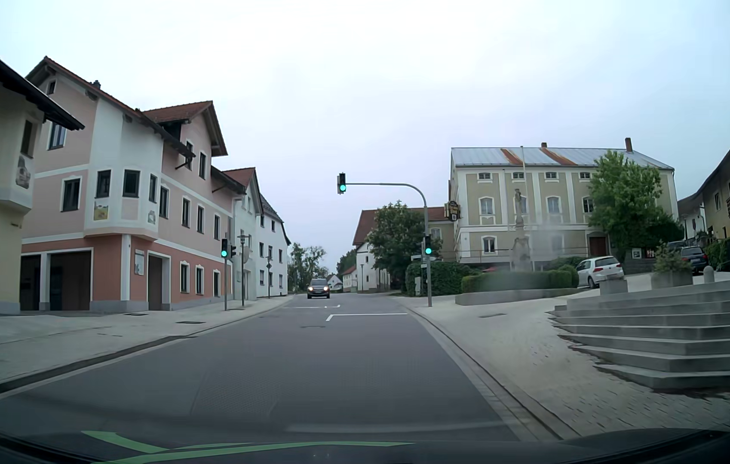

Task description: Follow the waypoints while adhering to traffic rules and regulations

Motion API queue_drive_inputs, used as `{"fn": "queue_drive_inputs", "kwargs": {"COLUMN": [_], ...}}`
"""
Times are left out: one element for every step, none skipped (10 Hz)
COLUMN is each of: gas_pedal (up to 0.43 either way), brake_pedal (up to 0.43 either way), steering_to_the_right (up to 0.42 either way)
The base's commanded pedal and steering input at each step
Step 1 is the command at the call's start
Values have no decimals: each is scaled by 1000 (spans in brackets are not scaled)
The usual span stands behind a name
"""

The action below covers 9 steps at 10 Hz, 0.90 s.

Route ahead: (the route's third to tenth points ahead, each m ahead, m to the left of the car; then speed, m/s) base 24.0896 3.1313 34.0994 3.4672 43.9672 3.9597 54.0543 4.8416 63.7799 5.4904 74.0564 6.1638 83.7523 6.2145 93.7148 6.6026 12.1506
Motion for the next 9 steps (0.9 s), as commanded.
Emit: {"fn": "queue_drive_inputs", "kwargs": {"gas_pedal": [157, 157, 157, 157, 157, 157, 157, 157, 157], "brake_pedal": [0, 0, 0, 0, 0, 0, 0, 0, 0], "steering_to_the_right": [22, 17, 12, 6, 3, 1, -2, -3, -5]}}
